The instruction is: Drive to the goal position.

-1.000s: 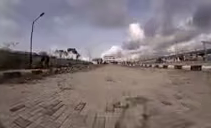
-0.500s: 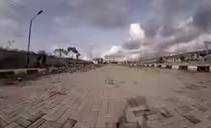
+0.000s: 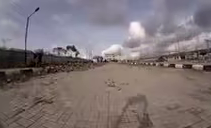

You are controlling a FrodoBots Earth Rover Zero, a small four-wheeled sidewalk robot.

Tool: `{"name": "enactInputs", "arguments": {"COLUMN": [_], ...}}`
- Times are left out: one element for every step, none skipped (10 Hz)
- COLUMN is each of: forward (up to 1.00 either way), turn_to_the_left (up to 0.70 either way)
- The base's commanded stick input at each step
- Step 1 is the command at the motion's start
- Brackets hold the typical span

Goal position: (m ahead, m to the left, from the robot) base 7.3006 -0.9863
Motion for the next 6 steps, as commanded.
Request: {"name": "enactInputs", "arguments": {"forward": [1.0,1.0,1.0,1.0,1.0,1.0], "turn_to_the_left": [0.0,0.0,0.0,0.0,0.0,0.0]}}
